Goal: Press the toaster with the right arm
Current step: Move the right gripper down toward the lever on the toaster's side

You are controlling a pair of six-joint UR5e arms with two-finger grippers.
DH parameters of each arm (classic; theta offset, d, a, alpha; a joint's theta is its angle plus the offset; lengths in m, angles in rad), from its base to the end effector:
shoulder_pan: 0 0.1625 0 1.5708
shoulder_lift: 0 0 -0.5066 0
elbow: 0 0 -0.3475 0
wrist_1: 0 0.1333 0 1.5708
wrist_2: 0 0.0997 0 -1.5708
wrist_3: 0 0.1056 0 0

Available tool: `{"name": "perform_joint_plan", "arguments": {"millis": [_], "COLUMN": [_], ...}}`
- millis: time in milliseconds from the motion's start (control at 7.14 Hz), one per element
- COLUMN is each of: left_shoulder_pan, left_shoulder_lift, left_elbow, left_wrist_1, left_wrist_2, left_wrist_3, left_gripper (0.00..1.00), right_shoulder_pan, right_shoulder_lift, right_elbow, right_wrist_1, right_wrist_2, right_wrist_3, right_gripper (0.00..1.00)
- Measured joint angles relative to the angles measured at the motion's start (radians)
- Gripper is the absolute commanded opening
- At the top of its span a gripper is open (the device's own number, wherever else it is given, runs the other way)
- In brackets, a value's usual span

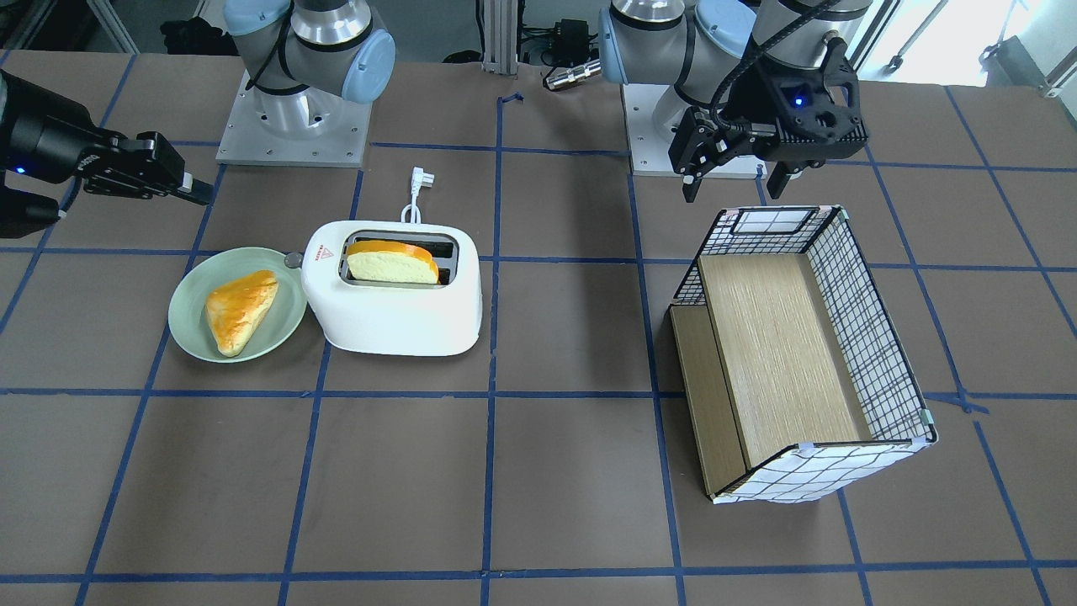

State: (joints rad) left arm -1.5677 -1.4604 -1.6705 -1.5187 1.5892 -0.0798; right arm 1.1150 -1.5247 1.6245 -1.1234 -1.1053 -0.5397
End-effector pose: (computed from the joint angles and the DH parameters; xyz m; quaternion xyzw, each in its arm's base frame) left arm -0.1301 -0.3982 0.5706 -0.0417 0.9986 -0.0317 0.0080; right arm -0.0161 -0.4433 0.5015 0.0230 0.9386 0.1250 0.3207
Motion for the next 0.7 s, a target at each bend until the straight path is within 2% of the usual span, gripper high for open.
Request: {"name": "perform_joint_plan", "arguments": {"millis": [420, 700], "left_shoulder_pan": [0.0, 0.0], "left_shoulder_lift": [0.0, 0.0], "left_elbow": [0.0, 0.0], "left_wrist_1": [0.0, 0.0], "left_wrist_2": [0.0, -0.001], "left_wrist_3": [0.0, 0.0], "left_gripper": [1.0, 1.0], "right_shoulder_pan": [-0.068, -0.078], "right_shoulder_lift": [0.034, 0.076], "right_elbow": [0.203, 0.262], "right_wrist_1": [-0.004, -0.033], "right_wrist_2": [0.151, 0.177], "right_wrist_3": [-0.295, -0.385], "right_gripper": [0.0, 0.0]}}
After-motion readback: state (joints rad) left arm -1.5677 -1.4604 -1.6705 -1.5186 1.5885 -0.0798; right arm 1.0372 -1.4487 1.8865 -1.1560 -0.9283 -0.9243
